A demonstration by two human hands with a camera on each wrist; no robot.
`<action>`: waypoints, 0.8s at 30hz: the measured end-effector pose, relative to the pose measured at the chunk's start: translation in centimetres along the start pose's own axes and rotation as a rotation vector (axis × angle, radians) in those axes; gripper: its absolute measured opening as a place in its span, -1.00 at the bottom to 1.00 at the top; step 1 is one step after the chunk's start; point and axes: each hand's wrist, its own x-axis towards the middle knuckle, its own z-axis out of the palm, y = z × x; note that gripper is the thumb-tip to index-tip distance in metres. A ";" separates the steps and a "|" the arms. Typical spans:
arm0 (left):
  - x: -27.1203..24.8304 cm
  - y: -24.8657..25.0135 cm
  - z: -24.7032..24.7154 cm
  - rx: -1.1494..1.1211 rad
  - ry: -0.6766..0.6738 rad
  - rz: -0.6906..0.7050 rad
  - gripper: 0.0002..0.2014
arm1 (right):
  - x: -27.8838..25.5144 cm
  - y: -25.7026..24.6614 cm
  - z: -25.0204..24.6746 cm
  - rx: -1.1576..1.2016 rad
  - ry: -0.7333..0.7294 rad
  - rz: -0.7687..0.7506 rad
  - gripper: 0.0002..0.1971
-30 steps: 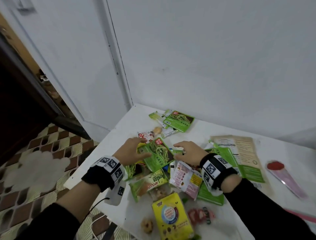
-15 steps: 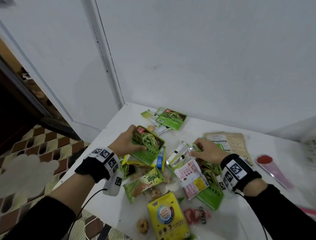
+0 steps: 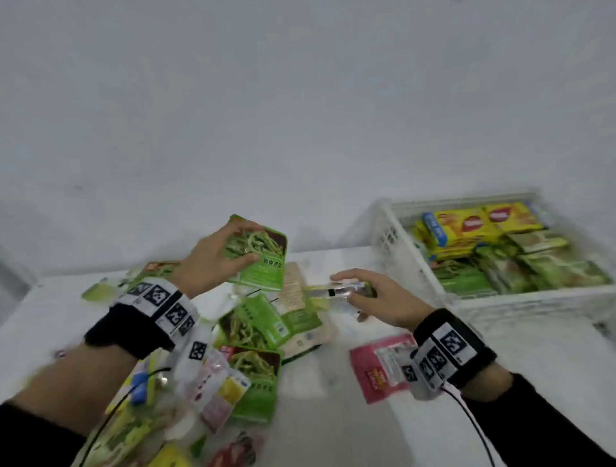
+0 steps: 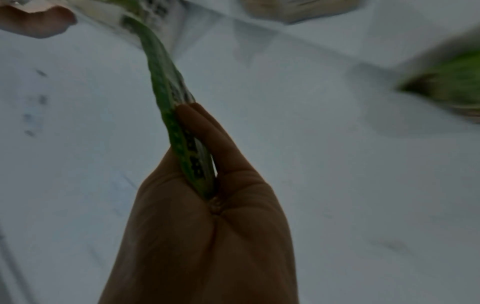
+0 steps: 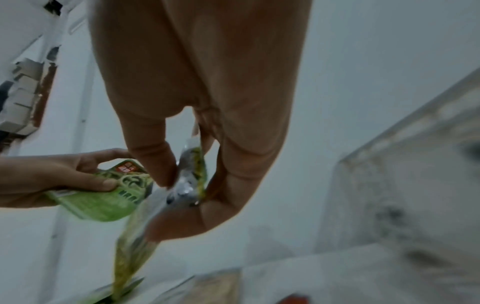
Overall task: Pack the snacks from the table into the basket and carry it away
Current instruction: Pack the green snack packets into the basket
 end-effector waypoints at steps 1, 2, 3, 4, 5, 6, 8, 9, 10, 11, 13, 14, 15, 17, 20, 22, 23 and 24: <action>2.0 1.8 1.4 -0.023 -0.003 0.028 -0.66 | -1.4 0.6 -1.7 -0.009 0.030 -0.006 -0.66; 3.8 3.7 3.0 -0.048 0.000 0.060 -0.71 | -2.8 1.2 -3.5 -0.013 0.064 0.000 -0.67; 5.5 5.7 4.6 -0.067 0.000 0.092 -0.73 | -4.0 1.8 -5.2 -0.006 0.100 0.004 -0.68; 7.1 7.7 6.3 -0.083 -0.008 0.117 -0.73 | -5.3 2.3 -6.9 0.001 0.132 0.013 -0.70; 8.6 9.7 8.1 -0.098 -0.021 0.137 -0.72 | -6.5 2.7 -8.5 0.014 0.165 0.015 -0.72; 9.9 11.6 10.0 -0.105 -0.039 0.150 -0.72 | -7.6 3.2 -10.2 0.024 0.204 0.014 -0.75; 12.3 15.1 13.8 -0.110 -0.092 0.162 -0.72 | -9.6 3.8 -13.2 0.023 0.284 -0.016 -0.79; 13.4 16.6 15.7 -0.114 -0.116 0.160 -0.73 | -10.5 4.1 -14.8 0.011 0.313 -0.026 -0.78; 14.4 18.2 17.4 -0.117 -0.137 0.151 -0.73 | -11.2 4.6 -16.4 -0.008 0.330 -0.019 -0.78; 15.4 19.7 18.9 -0.117 -0.157 0.131 -0.73 | -11.9 5.1 -18.0 -0.029 0.342 -0.003 -0.77; 17.3 22.7 21.6 -0.112 -0.212 0.073 -0.72 | -12.9 6.9 -21.5 -0.095 0.363 0.050 -0.76; 18.3 24.1 22.8 -0.102 -0.246 0.053 -0.71 | -13.1 8.0 -23.1 -0.141 0.364 0.088 -0.75; 19.2 25.3 23.9 -0.079 -0.278 0.045 -0.71 | -13.3 9.1 -24.7 -0.178 0.363 0.125 -0.73; 21.0 27.2 26.1 -0.033 -0.324 0.027 -0.73 | -13.6 11.0 -27.7 -0.217 0.357 0.209 -0.69; 22.3 27.7 29.5 0.021 -0.445 -0.062 -0.71 | -13.9 12.7 -31.2 -0.220 0.272 0.291 -0.66; 22.4 26.5 31.9 0.046 -0.568 -0.138 -0.73 | -13.7 13.7 -33.1 -0.274 0.201 0.308 -0.64; 22.3 25.7 33.0 0.047 -0.622 -0.163 -0.73 | -13.4 14.2 -33.7 -0.319 0.163 0.309 -0.64; 22.3 25.1 33.8 0.041 -0.667 -0.191 -0.73 | -12.9 14.7 -34.2 -0.364 0.120 0.307 -0.62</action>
